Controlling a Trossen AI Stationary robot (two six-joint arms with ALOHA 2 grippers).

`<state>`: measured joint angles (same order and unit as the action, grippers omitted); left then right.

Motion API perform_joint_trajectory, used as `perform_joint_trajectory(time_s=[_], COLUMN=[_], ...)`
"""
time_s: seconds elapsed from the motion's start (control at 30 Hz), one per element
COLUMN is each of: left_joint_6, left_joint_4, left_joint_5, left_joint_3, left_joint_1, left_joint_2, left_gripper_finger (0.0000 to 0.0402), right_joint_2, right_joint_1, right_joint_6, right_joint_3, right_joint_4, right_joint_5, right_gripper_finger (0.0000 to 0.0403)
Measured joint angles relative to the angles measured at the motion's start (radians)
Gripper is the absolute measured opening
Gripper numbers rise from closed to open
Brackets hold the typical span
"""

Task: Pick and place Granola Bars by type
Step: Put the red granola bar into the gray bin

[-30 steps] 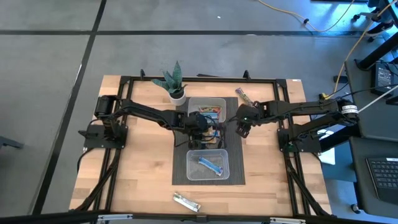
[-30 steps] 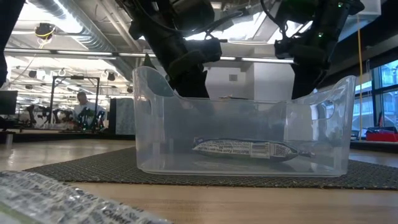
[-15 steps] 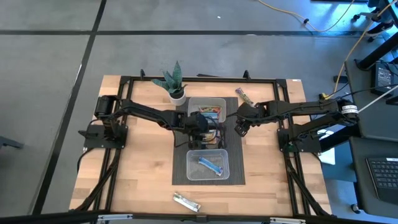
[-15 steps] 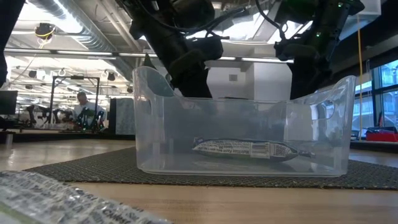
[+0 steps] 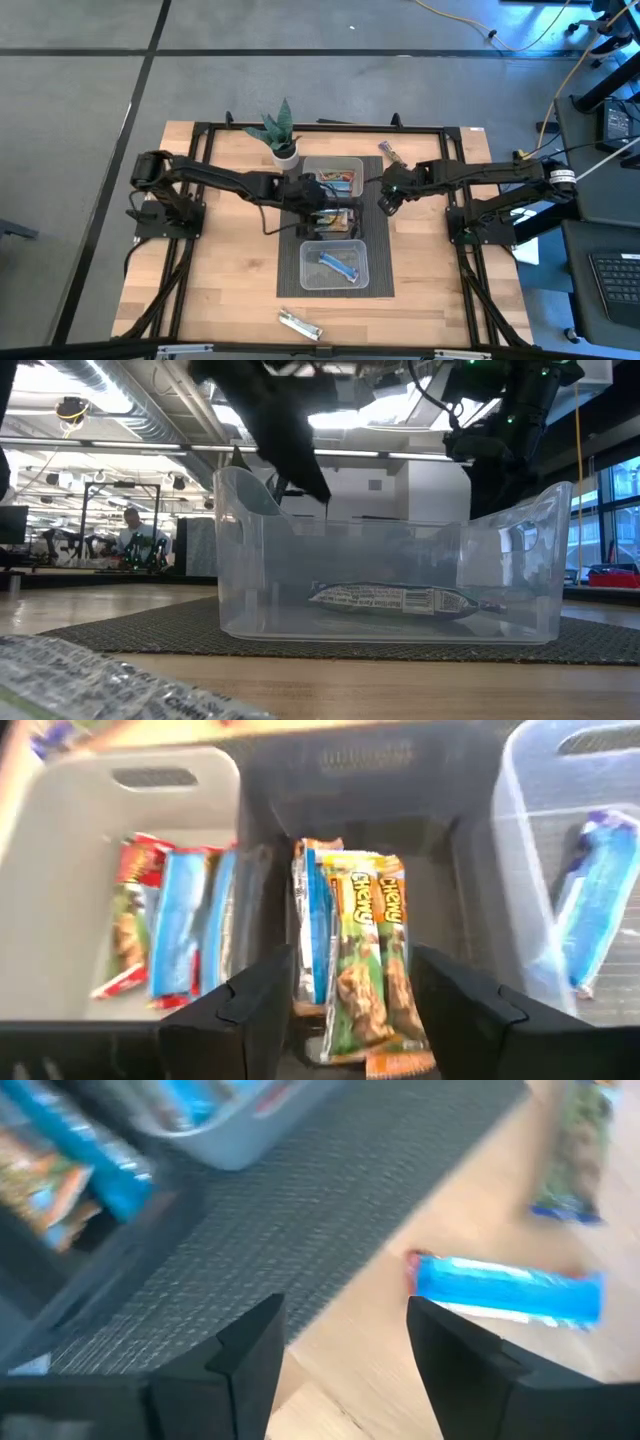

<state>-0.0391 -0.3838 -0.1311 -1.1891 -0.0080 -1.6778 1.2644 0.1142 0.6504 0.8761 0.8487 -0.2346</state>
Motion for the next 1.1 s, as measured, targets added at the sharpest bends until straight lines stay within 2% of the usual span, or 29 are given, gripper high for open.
perform_joint_trajectory(time_s=[0.1, 0.2, 0.27, 0.5, 0.6, 0.73, 0.83, 0.97, 1.1], left_joint_6=[0.020, 0.053, 0.075, 0.130, 0.132, 0.141, 0.129, 0.078, 0.077], left_joint_4=[0.008, 0.020, 0.044, 0.359, 0.419, 0.434, 0.432, 0.433, 0.433], left_joint_5=[-0.003, -0.006, -0.016, -0.063, -0.054, -0.054, -0.054, -0.054, -0.054], left_joint_3=[0.027, 0.105, 0.179, 0.439, 0.502, 0.545, 0.564, 0.568, 0.568], left_joint_1=[0.001, 0.001, 0.001, 0.001, 0.000, -0.011, -0.023, -0.025, -0.025], left_joint_2=[0.066, 0.144, 0.213, 0.414, 0.463, 0.497, 0.500, 0.501, 0.501], left_gripper_finger=[0.0192, 0.0194, 0.0193, 0.0193, 0.0193, 0.0191, 0.0193, 0.0192, 0.0192], right_joint_2=[0.000, 0.000, 0.000, 0.005, 0.006, 0.006, 0.006, 0.006, 0.006], right_joint_1=[0.039, 0.080, 0.108, 0.211, 0.243, 0.270, 0.278, 0.278, 0.278], right_joint_6=[0.098, 0.192, 0.213, 0.299, 0.397, 0.471, 0.477, 0.524, 0.521], right_joint_3=[0.000, 0.000, 0.000, -0.010, -0.060, -0.153, -0.209, -0.254, -0.273], right_joint_4=[0.035, 0.072, 0.075, 0.066, 0.054, 0.003, -0.102, -0.220, -0.237], right_joint_5=[-0.056, -0.127, -0.135, -0.159, -0.176, -0.170, -0.165, -0.153, -0.153], right_gripper_finger=[0.0213, 0.0213, 0.0213, 0.0213, 0.0213, 0.0213, 0.0213, 0.0213, 0.0213])
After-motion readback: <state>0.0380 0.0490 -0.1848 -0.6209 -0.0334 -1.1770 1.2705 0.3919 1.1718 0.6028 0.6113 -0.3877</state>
